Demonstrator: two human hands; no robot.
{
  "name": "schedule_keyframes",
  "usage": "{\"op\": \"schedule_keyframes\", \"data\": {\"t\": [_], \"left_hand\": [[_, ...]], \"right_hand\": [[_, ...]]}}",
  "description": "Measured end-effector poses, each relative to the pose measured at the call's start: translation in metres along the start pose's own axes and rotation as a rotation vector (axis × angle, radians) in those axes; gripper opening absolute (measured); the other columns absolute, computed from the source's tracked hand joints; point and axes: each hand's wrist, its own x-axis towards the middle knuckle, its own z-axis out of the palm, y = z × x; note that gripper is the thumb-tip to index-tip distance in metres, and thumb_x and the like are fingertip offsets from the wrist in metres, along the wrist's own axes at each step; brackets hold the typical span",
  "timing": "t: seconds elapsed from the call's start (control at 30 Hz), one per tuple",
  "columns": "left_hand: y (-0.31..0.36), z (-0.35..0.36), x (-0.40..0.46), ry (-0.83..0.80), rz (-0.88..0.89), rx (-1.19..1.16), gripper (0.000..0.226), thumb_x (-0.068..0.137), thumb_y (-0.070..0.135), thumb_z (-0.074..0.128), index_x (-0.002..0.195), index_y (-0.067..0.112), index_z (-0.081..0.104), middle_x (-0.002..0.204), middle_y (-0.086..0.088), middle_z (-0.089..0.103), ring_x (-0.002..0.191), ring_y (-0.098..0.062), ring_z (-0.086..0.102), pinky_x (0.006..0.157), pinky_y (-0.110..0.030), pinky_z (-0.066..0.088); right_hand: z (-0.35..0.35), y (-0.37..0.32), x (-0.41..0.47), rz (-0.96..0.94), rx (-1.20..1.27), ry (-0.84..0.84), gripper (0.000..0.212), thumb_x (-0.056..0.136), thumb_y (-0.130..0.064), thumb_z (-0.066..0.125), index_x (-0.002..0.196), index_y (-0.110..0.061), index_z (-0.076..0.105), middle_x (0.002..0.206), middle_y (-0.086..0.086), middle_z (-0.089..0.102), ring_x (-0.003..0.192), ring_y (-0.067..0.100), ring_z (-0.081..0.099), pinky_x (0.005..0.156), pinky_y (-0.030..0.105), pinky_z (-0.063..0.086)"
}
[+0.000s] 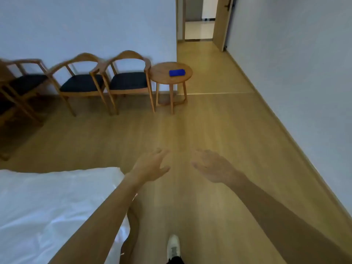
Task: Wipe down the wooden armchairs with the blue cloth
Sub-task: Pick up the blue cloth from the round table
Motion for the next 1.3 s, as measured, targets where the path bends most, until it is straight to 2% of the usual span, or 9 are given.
{"op": "schedule_keyframes", "data": {"t": [0.17,0.27,0.43,0.57,0.7,0.9,1.03,1.13,1.3], "left_hand": [[-0.032,0.011,0.067,-0.095,-0.045,-0.056,0.050,0.092,0.039,0.056,0.139,0.025,0.043,0.135,0.000,0.054,0.120,-0.023,0.053,0.094,-0.033,0.043],[-0.040,0.005,0.127,-0.084,-0.010,-0.084,0.050,0.091,0.038,0.056,0.137,0.024,0.046,0.133,-0.001,0.055,0.121,-0.023,0.052,0.096,-0.034,0.042],[-0.048,0.005,0.227,-0.058,0.019,-0.220,0.047,0.089,0.029,0.061,0.134,0.019,0.051,0.134,-0.004,0.051,0.125,-0.023,0.048,0.104,-0.036,0.039],[-0.057,0.009,0.321,-0.062,0.026,-0.092,0.049,0.089,0.033,0.059,0.135,0.019,0.050,0.134,-0.004,0.052,0.124,-0.023,0.048,0.101,-0.033,0.039],[-0.059,-0.008,0.416,-0.088,-0.003,-0.047,0.051,0.091,0.034,0.056,0.138,0.018,0.047,0.135,-0.005,0.053,0.124,-0.025,0.049,0.100,-0.035,0.040],[-0.074,-0.042,0.536,-0.076,-0.088,-0.041,0.051,0.091,0.036,0.055,0.139,0.020,0.046,0.134,-0.005,0.053,0.121,-0.027,0.051,0.098,-0.035,0.040],[-0.097,-0.051,0.601,-0.049,-0.126,-0.062,0.051,0.089,0.034,0.058,0.137,0.020,0.049,0.130,-0.006,0.055,0.122,-0.025,0.049,0.098,-0.032,0.037],[-0.123,-0.054,0.654,-0.037,-0.126,-0.073,0.049,0.089,0.033,0.057,0.135,0.018,0.050,0.128,-0.006,0.055,0.119,-0.025,0.052,0.096,-0.033,0.039],[-0.183,-0.067,0.752,0.029,-0.108,-0.135,0.042,0.090,0.029,0.056,0.129,0.018,0.051,0.123,-0.003,0.057,0.112,-0.024,0.056,0.094,-0.036,0.046]], "right_hand": [[-0.013,0.019,0.064,0.044,0.031,-0.035,0.060,0.100,-0.047,0.045,0.154,-0.031,0.024,0.158,-0.002,0.032,0.143,0.017,0.031,0.112,0.029,0.025],[-0.034,0.036,0.107,0.058,-0.024,0.012,0.056,0.101,-0.044,0.044,0.153,-0.028,0.029,0.157,-0.001,0.034,0.142,0.017,0.032,0.110,0.024,0.021],[-0.064,0.082,0.181,0.123,-0.046,-0.072,0.062,0.100,-0.052,0.041,0.154,-0.026,0.025,0.158,-0.001,0.033,0.142,0.019,0.034,0.112,0.030,0.026],[-0.094,0.129,0.258,0.147,-0.066,-0.064,0.063,0.099,-0.056,0.040,0.153,-0.028,0.026,0.157,0.000,0.035,0.142,0.020,0.035,0.115,0.035,0.029],[-0.140,0.167,0.344,0.121,-0.090,-0.014,0.059,0.099,-0.053,0.042,0.149,-0.024,0.034,0.149,0.005,0.045,0.136,0.024,0.043,0.110,0.037,0.036],[-0.212,0.206,0.458,0.048,-0.093,-0.089,0.059,0.100,-0.049,0.041,0.151,-0.020,0.032,0.152,0.010,0.039,0.138,0.028,0.039,0.111,0.036,0.033],[-0.241,0.222,0.534,-0.012,-0.170,-0.136,0.057,0.102,-0.050,0.032,0.145,-0.013,0.041,0.148,0.013,0.044,0.135,0.033,0.042,0.109,0.047,0.036],[-0.250,0.234,0.598,0.006,-0.129,-0.114,0.059,0.100,-0.056,0.034,0.145,-0.018,0.038,0.147,0.010,0.045,0.134,0.030,0.044,0.108,0.046,0.038],[-0.266,0.243,0.718,0.009,-0.137,-0.102,0.051,0.101,-0.051,0.034,0.142,-0.021,0.039,0.142,0.009,0.051,0.129,0.030,0.049,0.103,0.042,0.042]]}}
